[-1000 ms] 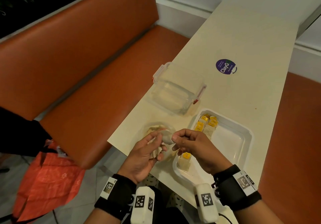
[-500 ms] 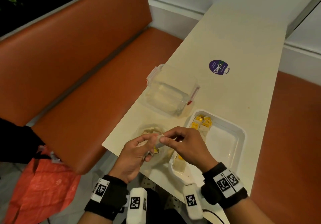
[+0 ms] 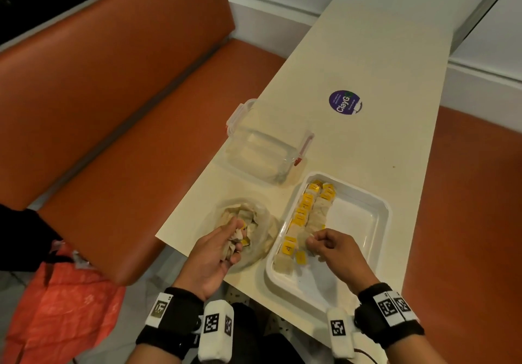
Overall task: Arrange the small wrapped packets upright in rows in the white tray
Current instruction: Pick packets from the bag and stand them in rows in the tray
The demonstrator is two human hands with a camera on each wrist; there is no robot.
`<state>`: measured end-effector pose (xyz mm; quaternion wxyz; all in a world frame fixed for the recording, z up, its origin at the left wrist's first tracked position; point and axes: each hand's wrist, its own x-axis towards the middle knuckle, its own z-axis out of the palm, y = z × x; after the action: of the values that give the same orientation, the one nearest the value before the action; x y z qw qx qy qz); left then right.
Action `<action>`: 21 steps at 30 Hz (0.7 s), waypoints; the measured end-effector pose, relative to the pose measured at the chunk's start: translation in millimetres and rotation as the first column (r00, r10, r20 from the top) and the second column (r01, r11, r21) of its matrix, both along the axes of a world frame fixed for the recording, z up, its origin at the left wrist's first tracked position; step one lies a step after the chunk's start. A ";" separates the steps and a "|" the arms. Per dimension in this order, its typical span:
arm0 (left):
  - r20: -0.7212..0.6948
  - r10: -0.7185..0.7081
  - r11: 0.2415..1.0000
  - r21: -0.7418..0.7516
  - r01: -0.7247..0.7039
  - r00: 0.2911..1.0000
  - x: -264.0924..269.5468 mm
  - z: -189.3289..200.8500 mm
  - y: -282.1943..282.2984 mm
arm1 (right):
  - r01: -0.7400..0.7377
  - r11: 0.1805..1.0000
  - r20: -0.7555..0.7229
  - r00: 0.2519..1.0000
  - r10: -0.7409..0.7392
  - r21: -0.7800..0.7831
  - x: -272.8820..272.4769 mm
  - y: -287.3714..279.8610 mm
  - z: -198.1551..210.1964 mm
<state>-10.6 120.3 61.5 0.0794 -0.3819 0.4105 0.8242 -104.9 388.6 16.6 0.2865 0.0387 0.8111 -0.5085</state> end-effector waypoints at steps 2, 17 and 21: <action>-0.006 0.004 0.999 0.041 -0.004 1.000 -1.0 0.6 1.2 | 0.014 1.000 -0.010 1.000 -0.014 -0.007 -0.5 2.8 -3.7; 0.024 -0.337 0.894 -0.304 0.328 0.941 -5.5 1.9 20.3 | -0.087 0.992 -0.041 0.996 0.084 -0.095 -1.2 9.0 50.9; 0.036 -0.591 0.675 -0.526 0.518 0.806 -14.3 11.2 42.1 | -0.185 0.971 -0.131 0.977 0.166 -0.149 0.9 5.2 100.1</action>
<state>-24.9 162.4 72.7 0.1932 -0.1882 0.7147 0.6453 -104.0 393.8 116.7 0.2844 -0.0863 0.7831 -0.5463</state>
